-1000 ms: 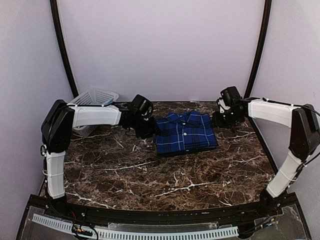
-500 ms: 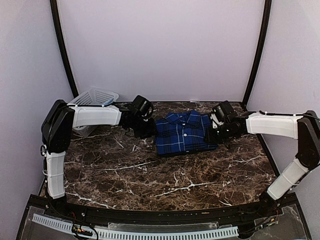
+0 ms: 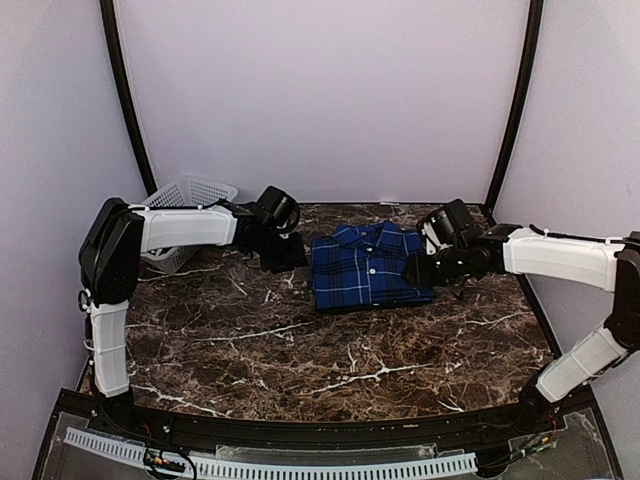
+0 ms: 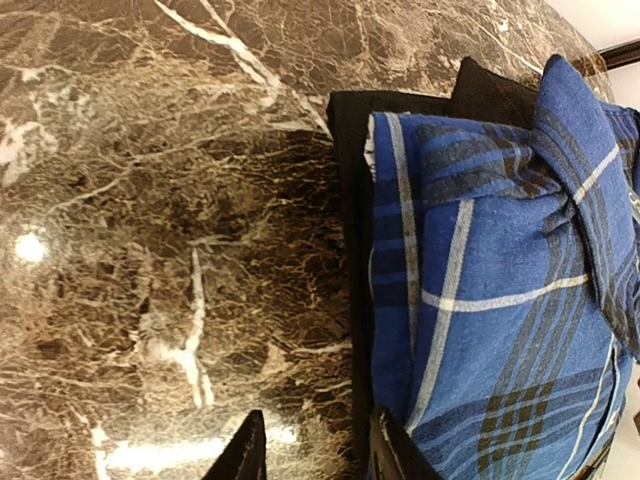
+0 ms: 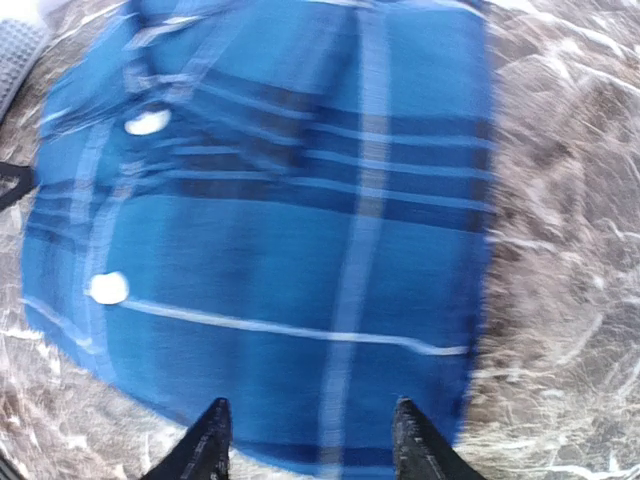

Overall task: Fold and stack the long sleeve shirts
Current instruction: Adjust the square-folded shirt at the center of the board, then move the square-folded shirt to the corner of the board.

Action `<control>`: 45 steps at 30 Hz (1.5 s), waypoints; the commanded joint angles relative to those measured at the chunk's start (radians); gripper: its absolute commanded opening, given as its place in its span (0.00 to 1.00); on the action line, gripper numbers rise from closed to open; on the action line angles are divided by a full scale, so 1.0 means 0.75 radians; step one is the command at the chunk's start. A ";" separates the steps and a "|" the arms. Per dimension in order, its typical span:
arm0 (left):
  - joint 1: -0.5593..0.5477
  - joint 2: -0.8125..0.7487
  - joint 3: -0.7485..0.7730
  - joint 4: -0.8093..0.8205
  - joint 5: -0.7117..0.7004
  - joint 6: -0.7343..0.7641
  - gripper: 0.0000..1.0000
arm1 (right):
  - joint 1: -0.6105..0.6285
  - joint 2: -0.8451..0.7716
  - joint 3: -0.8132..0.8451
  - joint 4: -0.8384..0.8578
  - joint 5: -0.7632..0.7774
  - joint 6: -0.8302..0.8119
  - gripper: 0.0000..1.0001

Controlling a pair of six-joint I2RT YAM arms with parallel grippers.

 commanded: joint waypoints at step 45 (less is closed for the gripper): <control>0.155 -0.727 -0.388 -0.050 -0.103 0.056 0.79 | 0.287 0.568 0.146 0.201 0.182 0.103 0.91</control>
